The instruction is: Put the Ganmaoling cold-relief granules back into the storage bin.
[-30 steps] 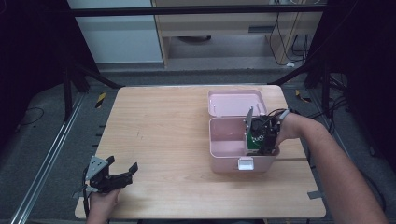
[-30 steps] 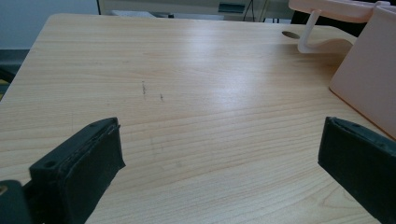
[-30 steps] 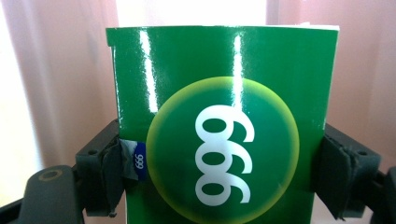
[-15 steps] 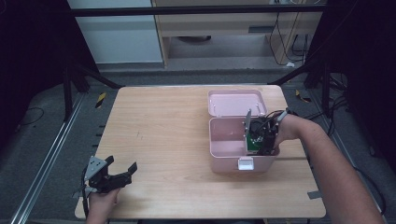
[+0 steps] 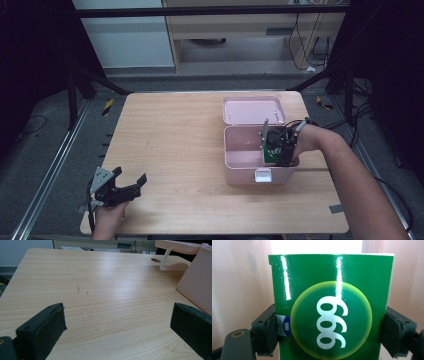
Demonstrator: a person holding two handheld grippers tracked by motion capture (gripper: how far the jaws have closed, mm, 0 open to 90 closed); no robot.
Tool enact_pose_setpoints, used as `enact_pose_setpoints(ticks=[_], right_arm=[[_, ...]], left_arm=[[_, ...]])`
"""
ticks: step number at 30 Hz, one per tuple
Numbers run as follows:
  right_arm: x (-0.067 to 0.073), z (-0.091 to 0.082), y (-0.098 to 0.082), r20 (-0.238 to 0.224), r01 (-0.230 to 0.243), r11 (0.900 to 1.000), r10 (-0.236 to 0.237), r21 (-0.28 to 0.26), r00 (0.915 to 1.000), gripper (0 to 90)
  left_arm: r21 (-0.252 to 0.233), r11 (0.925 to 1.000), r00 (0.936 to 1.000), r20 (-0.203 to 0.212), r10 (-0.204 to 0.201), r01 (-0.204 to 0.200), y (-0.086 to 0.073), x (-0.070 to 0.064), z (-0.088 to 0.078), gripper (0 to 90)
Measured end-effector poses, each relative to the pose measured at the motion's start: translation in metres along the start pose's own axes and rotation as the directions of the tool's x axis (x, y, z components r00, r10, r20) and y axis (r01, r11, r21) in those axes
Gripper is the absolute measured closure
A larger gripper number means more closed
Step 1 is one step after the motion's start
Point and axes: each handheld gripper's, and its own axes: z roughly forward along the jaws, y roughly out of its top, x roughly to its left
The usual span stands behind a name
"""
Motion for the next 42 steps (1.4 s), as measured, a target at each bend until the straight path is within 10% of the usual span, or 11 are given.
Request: enact_pose_setpoints(ticks=[21,42], right_arm=[[-0.006,-0.002,0.001,-0.038,-0.036,0.999,0.036,-0.009,0.9986,9.3],[0.012,-0.074,-0.008,0.021,-0.181,0.977,0.184,-0.117,0.9826,5.2]], left_arm=[[-0.004,1.0000,1.0000,-0.002,0.002,-0.002,0.001,0.001,0.000,0.0],[-0.004,1.0000,0.9998,0.021,-0.001,0.001,0.001,-0.004,0.000,0.0]])
